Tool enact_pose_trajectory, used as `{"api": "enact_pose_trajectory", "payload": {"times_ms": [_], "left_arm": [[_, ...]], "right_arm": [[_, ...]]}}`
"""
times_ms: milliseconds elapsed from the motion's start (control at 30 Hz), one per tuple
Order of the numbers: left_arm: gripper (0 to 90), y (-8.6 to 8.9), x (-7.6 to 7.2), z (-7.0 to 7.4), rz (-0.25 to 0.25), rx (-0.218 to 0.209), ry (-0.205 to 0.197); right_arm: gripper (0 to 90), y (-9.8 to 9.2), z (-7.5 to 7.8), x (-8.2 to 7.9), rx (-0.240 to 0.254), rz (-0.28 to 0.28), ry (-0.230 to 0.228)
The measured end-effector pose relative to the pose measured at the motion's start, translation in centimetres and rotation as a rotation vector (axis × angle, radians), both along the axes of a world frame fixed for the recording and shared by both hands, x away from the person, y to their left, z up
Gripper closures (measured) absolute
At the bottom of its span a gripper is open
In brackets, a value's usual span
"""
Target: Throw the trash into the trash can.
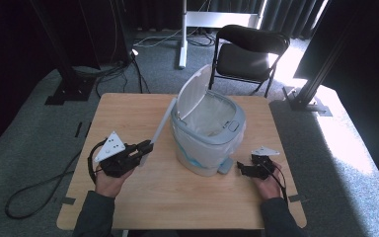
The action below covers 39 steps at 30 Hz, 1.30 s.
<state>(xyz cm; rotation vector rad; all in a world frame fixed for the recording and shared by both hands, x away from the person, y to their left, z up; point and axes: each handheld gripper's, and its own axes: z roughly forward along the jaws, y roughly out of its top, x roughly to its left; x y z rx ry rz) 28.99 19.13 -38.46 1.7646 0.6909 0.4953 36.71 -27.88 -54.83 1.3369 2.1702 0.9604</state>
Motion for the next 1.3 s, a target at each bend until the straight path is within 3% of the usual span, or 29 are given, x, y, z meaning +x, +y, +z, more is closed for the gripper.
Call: {"api": "enact_pose_trajectory", "payload": {"times_ms": [500, 900, 1300], "left_arm": [[80.3, -1.7, 1.5, -0.2, -0.016, 0.059, 0.027], [80.3, -2.7, 2.3, 0.3, -0.028, 0.069, 0.027], [80.2, -3.0, 2.2, 1.7, -0.044, 0.057, -0.01]], "right_arm": [[24.0, 0.0, 0.0, 0.0, 0.0, 0.0, 0.0], [24.0, 0.0, 0.0, 0.0, 0.0, 0.0, 0.0], [24.0, 0.0, 0.0, 0.0, 0.0, 0.0, 0.0]]}}
